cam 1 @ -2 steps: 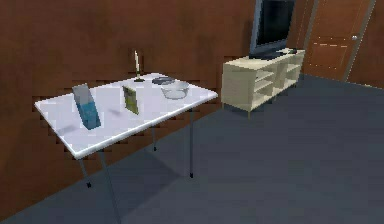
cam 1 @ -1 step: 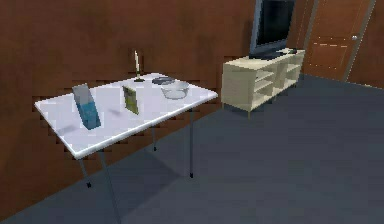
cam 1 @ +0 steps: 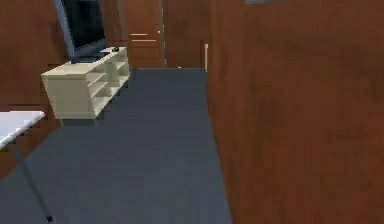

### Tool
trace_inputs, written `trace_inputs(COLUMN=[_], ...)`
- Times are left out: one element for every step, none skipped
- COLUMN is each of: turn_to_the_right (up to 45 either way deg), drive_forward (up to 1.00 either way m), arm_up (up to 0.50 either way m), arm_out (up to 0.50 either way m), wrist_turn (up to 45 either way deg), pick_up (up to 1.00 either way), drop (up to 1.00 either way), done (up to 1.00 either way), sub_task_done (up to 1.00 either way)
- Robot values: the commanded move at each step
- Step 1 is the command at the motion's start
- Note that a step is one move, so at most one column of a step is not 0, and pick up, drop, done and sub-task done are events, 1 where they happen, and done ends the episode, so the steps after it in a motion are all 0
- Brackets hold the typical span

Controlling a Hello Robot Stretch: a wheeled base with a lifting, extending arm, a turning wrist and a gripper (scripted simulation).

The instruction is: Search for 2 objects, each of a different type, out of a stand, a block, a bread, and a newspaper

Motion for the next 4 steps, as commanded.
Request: trace_inputs(turn_to_the_right=[-45.0,45.0,30.0,-18.0], drive_forward=[0.00,0.00,0.00,0.00], arm_up=[0.00,0.00,0.00,0.00], arm_out=[0.00,0.00,0.00,0.00], wrist_turn=[0.0,0.0,0.0,0.0], pick_up=[0.00,0.00,0.00,0.00], drop=[0.00,0.00,0.00,0.00], done=[0.00,0.00,0.00,0.00], sub_task_done=[0.00,0.00,0.00,0.00])
